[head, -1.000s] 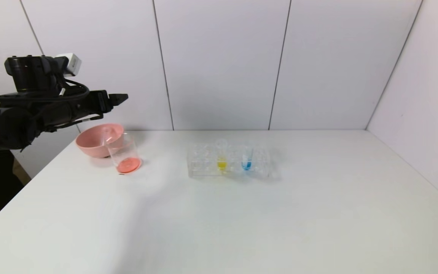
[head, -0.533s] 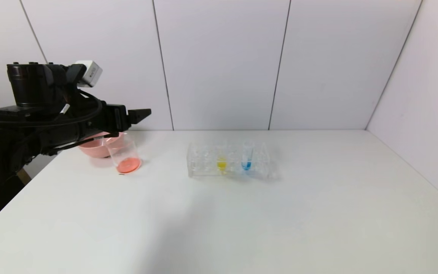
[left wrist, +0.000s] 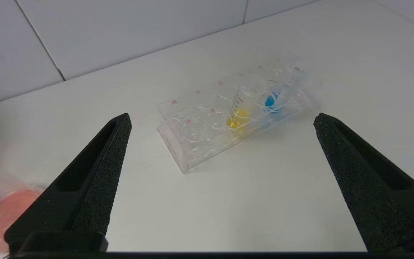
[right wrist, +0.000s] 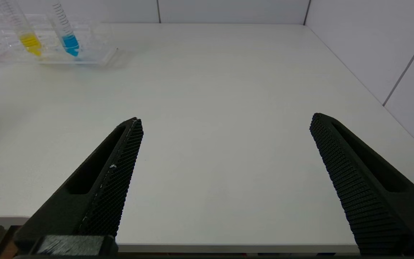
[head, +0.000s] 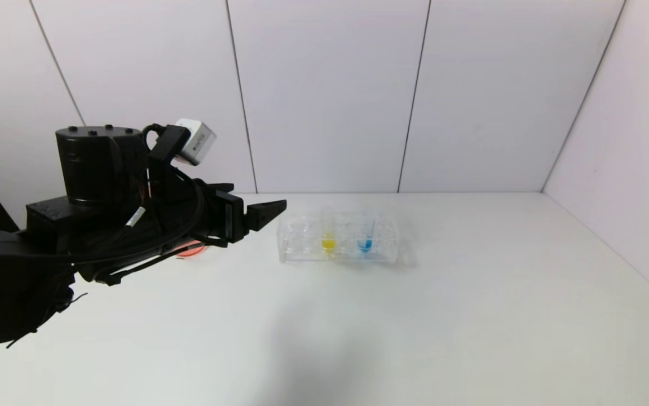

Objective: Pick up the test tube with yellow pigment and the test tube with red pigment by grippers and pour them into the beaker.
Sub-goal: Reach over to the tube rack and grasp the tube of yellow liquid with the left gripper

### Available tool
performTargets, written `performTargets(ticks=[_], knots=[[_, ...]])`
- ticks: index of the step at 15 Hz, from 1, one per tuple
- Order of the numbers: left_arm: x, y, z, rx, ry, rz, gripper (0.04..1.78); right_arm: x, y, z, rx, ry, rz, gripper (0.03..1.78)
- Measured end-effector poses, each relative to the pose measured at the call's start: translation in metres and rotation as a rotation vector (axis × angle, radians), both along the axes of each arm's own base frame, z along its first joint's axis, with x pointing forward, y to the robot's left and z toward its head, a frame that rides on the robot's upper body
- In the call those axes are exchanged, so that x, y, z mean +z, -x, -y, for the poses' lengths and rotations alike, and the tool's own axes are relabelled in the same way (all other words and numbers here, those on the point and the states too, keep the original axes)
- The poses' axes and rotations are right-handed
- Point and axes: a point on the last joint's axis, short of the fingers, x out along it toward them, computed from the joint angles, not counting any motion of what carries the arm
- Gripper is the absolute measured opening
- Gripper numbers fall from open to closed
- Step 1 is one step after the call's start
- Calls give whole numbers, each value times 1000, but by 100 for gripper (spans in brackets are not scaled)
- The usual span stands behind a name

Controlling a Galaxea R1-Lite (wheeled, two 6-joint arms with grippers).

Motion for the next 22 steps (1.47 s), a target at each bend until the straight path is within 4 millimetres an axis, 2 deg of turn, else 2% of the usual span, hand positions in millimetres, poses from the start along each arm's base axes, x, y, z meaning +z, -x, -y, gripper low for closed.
performTargets(ticks=[4, 10, 14, 22], knots=[[-14, 11, 15, -66, 9, 25, 177, 0, 0, 0, 0, 0, 0, 170], [-39, 13, 39, -124, -33, -43, 177, 0, 0, 0, 0, 0, 0, 170], [-50, 1, 58, -143, -9, 14, 177, 0, 0, 0, 0, 0, 0, 170], [-70, -33, 88, -39, -8, 58, 177, 0, 0, 0, 0, 0, 0, 170]])
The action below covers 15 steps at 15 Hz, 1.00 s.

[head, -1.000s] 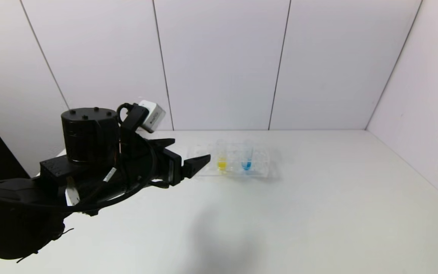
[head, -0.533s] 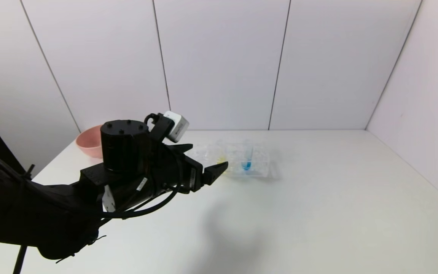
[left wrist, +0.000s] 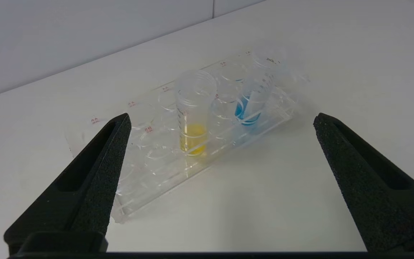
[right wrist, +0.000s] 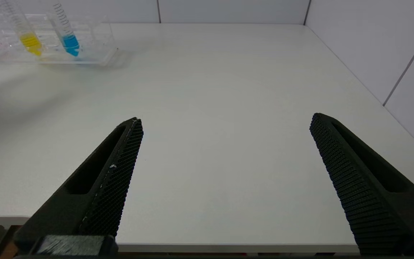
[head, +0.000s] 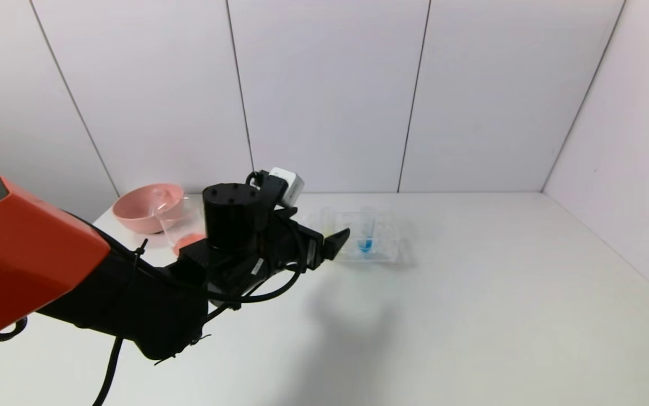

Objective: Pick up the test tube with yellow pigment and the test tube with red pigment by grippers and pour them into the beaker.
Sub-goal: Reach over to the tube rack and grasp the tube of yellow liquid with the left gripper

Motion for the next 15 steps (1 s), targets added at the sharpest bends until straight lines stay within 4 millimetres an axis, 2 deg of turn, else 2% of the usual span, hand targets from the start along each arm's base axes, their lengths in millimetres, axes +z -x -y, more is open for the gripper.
performTargets(ticks=[5, 8, 15], knots=[[-12, -19, 18, 67, -6, -3, 177, 0, 0, 0, 0, 0, 0, 170], [-16, -24, 29, 127, 3, -27, 177, 0, 0, 0, 0, 0, 0, 170], [-24, -38, 41, 241, 32, -16, 177, 0, 0, 0, 0, 0, 0, 170]])
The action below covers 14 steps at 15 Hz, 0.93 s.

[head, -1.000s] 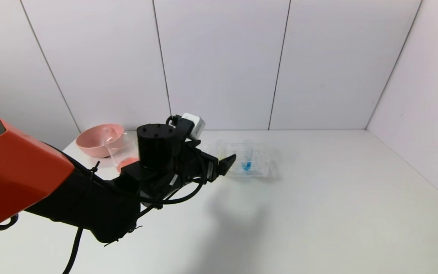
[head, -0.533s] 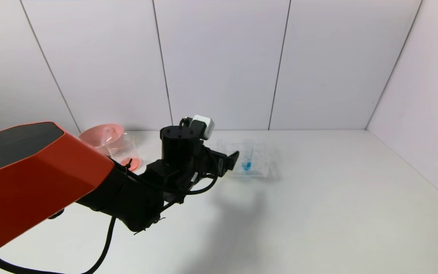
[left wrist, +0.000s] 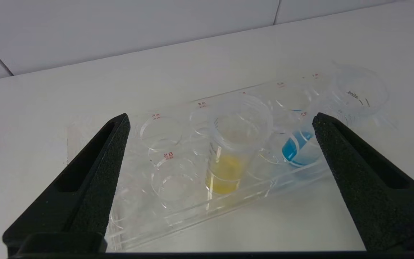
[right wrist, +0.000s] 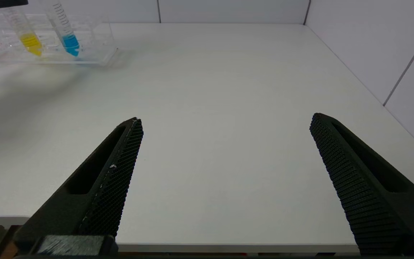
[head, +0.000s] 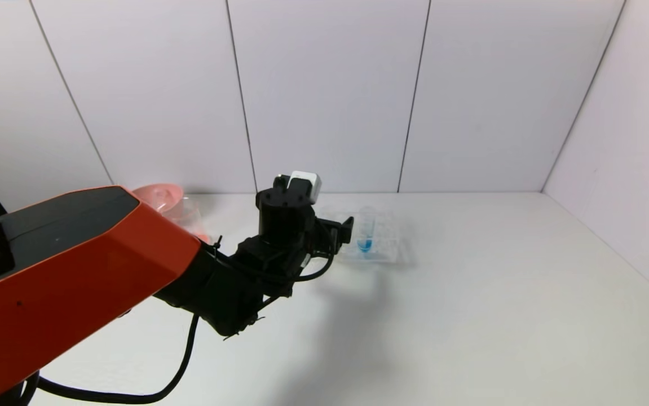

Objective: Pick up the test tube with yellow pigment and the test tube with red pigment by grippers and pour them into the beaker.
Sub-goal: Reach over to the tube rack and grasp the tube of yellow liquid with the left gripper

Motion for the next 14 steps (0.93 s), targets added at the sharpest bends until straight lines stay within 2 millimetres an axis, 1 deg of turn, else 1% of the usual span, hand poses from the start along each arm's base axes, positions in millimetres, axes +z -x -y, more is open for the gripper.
performTargets(ticks=[14], knots=[[-22, -18, 12, 49, 16, 20, 177, 0, 0, 0, 0, 0, 0, 170]])
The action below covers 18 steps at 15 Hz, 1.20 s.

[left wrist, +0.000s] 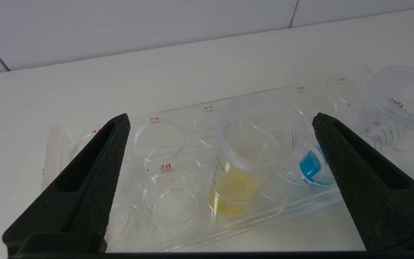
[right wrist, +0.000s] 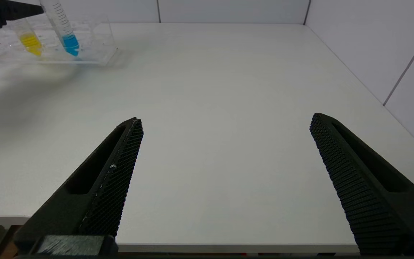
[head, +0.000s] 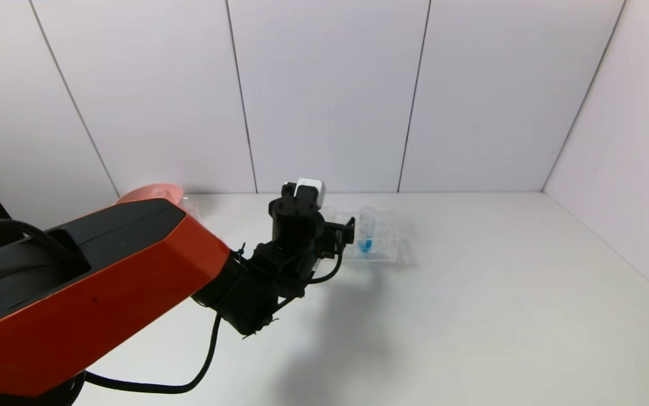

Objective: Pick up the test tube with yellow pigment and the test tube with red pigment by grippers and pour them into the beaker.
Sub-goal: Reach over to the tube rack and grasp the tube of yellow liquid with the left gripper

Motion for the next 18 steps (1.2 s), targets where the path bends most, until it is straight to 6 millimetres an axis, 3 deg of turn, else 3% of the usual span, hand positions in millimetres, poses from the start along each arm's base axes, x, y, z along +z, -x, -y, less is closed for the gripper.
performTargets(ticks=[9, 11, 14, 18], knots=[[-8, -9, 0, 12, -3, 1, 177, 0, 0, 0, 0, 0, 0, 170], [-9, -9, 0, 11, -8, -2, 170, 0, 0, 0, 1, 0, 0, 170], [-10, -9, 0, 10, -14, -6, 141, 0, 0, 0, 1, 0, 0, 170], [-11, -8, 1, 5, -18, -10, 69, 0, 0, 0, 0, 0, 0, 170]])
